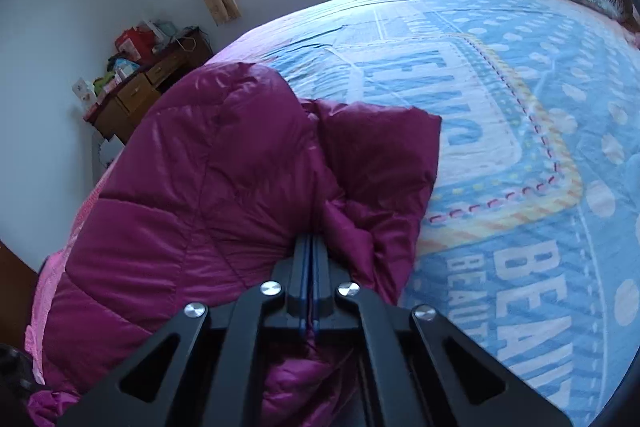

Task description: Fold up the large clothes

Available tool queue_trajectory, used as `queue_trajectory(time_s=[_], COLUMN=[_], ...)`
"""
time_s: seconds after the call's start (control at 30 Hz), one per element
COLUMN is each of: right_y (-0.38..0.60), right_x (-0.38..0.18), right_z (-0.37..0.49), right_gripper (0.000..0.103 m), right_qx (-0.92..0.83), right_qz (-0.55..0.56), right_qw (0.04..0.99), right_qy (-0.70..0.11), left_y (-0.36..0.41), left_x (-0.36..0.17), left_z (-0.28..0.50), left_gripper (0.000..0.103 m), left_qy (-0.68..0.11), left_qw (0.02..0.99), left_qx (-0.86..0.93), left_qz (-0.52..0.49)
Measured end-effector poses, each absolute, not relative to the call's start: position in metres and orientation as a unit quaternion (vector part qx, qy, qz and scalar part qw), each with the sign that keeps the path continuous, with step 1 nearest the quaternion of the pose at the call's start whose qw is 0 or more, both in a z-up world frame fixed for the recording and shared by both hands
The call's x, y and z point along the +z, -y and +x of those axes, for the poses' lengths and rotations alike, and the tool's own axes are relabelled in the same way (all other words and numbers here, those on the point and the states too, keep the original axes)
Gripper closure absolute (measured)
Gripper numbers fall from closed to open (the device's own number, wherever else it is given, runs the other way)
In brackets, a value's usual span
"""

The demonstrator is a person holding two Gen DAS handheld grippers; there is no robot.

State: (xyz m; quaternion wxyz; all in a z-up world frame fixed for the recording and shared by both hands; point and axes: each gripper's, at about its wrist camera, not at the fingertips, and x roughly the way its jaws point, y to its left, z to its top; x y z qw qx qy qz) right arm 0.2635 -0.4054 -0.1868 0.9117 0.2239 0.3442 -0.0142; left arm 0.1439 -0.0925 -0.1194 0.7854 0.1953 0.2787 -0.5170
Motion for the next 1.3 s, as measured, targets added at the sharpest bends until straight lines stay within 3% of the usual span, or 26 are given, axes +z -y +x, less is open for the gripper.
queue_trajectory(time_s=[0.13,0.27,0.53,0.63,0.87,0.97,1.13,1.3], right_y=[0.406,0.400,0.395,0.398,0.408,0.394,0.354,0.343], right_x=[-0.182,-0.178,-0.180,-0.183,-0.178,-0.154,-0.128,-0.151], right_z=[0.251,0.248,0.251,0.248,0.237,0.204,0.161,0.161], right_gripper=[0.103,0.103,0.103,0.103,0.103,0.089,0.088,0.089], right_qx=[-0.008,-0.018,-0.024,-0.017,-0.031,-0.045,-0.017,-0.021], right_qz=[0.234,0.220,0.217,0.225,0.241,0.230,0.177,0.154], right_qw=[0.913,0.918,0.921,0.920,0.920,0.932,0.945,0.933], right_qy=[-0.335,-0.329,-0.323,-0.320,-0.309,-0.277,-0.274,-0.324], left_y=[0.075,0.105,0.178,0.182,0.196,0.194,0.199,0.198], left_x=[-0.073,-0.054,-0.135,-0.158,-0.175,-0.178,-0.182,-0.181], left_z=[0.186,0.243,0.323,0.314,0.314,0.315,0.317,0.316], left_gripper=[0.050,0.049,0.049,0.040,0.036,0.036,0.036,0.036], left_qy=[-0.250,-0.266,-0.361,-0.345,-0.333,-0.339,-0.336,-0.334], left_qw=[0.835,0.878,0.881,0.891,0.895,0.894,0.895,0.895], left_qx=[-0.469,-0.385,-0.280,-0.256,-0.220,-0.225,-0.221,-0.223], left_qz=[0.144,0.102,0.125,0.149,0.200,0.188,0.193,0.193])
